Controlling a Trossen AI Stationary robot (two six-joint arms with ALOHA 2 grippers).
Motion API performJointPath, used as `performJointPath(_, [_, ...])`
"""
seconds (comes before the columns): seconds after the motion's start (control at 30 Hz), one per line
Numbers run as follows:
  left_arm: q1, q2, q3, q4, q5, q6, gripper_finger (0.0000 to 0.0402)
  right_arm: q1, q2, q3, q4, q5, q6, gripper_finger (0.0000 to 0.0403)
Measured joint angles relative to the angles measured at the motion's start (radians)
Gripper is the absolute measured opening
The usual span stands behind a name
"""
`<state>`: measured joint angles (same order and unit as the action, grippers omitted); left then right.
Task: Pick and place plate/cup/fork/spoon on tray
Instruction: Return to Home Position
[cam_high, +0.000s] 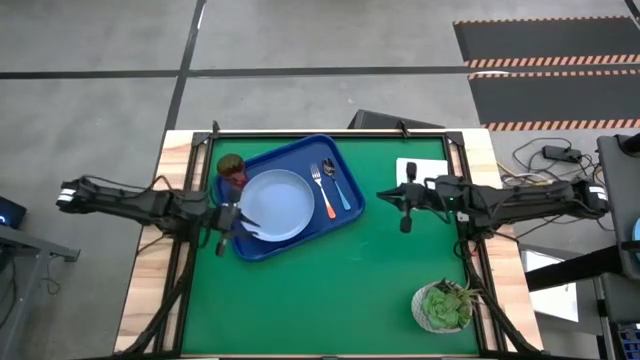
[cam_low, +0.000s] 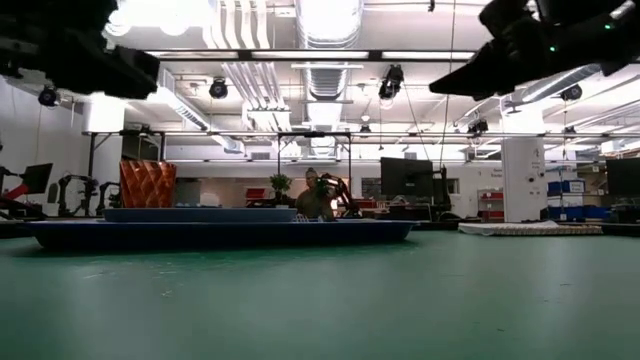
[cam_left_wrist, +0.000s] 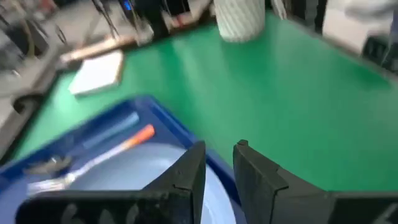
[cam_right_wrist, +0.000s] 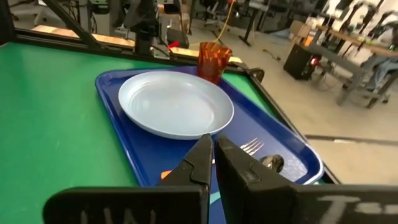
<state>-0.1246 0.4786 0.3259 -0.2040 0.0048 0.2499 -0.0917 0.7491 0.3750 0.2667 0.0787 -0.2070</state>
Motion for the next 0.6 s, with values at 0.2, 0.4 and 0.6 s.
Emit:
performJointPath(0.2, [0.000,-0.192,-0.066,0.028,0.030,-0.017,0.0037,0.000,-0.146,-0.089,-0.001,0.000,-0.024,0.0009])
performJointPath(0.4, [0.000,-0.388,-0.178,0.048,0.030,-0.068,0.0003,0.000,-0.297,-0.175,0.000,0.000,-0.025,0.0009])
performJointPath(0.6, [0.000,-0.475,-0.247,0.068,0.029,-0.057,0.0002,0.000,-0.436,-0.220,-0.064,0.001,-0.029,0.0009])
